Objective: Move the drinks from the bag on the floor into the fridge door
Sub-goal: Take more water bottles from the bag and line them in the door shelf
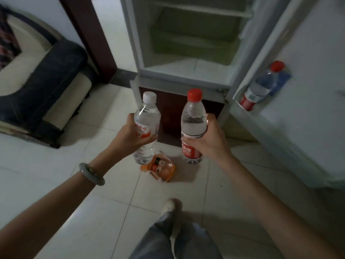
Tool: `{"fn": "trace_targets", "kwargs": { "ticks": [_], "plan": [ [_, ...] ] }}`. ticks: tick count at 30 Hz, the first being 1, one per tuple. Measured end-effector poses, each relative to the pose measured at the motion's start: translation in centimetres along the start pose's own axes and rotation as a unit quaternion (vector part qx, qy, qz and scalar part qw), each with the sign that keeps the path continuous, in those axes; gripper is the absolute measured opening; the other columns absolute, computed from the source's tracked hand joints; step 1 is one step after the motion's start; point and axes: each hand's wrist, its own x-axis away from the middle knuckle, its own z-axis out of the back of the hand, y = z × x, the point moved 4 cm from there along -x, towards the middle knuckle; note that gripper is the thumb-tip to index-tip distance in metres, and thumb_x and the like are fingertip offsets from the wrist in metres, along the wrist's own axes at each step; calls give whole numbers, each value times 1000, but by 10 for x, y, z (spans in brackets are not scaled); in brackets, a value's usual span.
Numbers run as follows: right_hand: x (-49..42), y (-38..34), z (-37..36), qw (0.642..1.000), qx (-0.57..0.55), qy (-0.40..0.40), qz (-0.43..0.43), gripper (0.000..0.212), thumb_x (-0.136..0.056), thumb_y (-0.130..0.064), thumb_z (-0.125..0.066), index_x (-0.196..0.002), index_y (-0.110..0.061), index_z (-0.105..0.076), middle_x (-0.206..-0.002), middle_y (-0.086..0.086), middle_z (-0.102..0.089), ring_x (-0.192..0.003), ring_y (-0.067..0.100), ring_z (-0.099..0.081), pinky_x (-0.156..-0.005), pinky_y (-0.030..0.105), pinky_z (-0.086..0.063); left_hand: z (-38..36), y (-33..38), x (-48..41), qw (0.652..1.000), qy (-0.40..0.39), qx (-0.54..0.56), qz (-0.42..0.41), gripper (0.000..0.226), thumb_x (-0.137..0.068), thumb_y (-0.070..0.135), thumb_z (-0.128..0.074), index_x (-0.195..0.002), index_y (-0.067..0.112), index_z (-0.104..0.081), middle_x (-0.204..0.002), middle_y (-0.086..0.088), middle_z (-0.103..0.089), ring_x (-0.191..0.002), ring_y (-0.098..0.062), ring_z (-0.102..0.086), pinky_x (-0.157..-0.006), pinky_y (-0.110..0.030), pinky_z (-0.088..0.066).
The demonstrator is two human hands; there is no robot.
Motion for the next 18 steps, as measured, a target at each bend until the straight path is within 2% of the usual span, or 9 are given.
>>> {"fn": "trace_targets", "kwargs": {
  "ticks": [2, 6, 8, 10, 14, 16, 18],
  "plan": [
    [12, -1, 24, 999, -9, 36, 1, 69, -58, -28, -87, -112, -22, -44, -102, -9, -59, -93, 6, -60, -80, 29, -50, -13, 29, -8, 997, -50, -17, -57, 73, -69, 25, -80, -122, 5, -33, -104, 1, -55, -88, -14, -60, -67, -15, -45],
    [40, -3, 71, 995, -21, 98, -18, 66, -61, -25, -86, -110, -28, -42, -101, -12, -60, -92, 3, -60, -80, 26, -48, -44, 85, -26, 979, -155, 5, -132, 78, -70, 24, -79, -128, 12, -29, -113, 2, -55, -98, -10, -58, -71, -12, -46],
    [52, -3, 95, 989, -16, 144, -23, 65, -60, -23, -86, -108, -27, -43, -94, -17, -59, -85, -2, -59, -75, 21, -46, -57, 111, -39, 968, -189, 38, -158, 74, -71, 24, -78, -126, 11, -30, -112, 0, -57, -99, -9, -61, -77, -21, -51],
    [62, -3, 117, 982, -9, 188, -32, 65, -59, -23, -87, -107, -26, -44, -91, -18, -59, -83, -4, -59, -71, 19, -45, -69, 136, -54, 962, -196, 59, -178, 68, -71, 22, -79, -121, 14, -32, -112, -5, -58, -100, -13, -62, -83, -33, -54],
    [75, 1, 148, 958, 1, 281, -52, 66, -56, -25, -87, -107, -24, -45, -92, -14, -62, -83, 6, -62, -71, 23, -49, -93, 182, -76, 949, -199, 62, -238, 70, -64, 34, -81, -113, 20, -34, -113, -10, -56, -101, -21, -60, -83, -42, -53],
    [78, 3, 160, 946, 3, 321, -54, 65, -56, -27, -86, -107, -24, -46, -95, -9, -64, -85, 9, -63, -74, 28, -51, -105, 203, -82, 938, -202, 57, -276, 69, -63, 34, -82, -110, 20, -34, -113, -9, -57, -100, -20, -60, -82, -41, -53],
    [81, 6, 172, 936, 5, 348, -59, 65, -56, -27, -85, -109, -25, -46, -98, -6, -65, -88, 12, -63, -77, 31, -52, -118, 222, -87, 929, -206, 63, -300, 65, -66, 25, -83, -110, 21, -35, -112, -5, -58, -99, -16, -60, -81, -33, -52]
  ]
}}
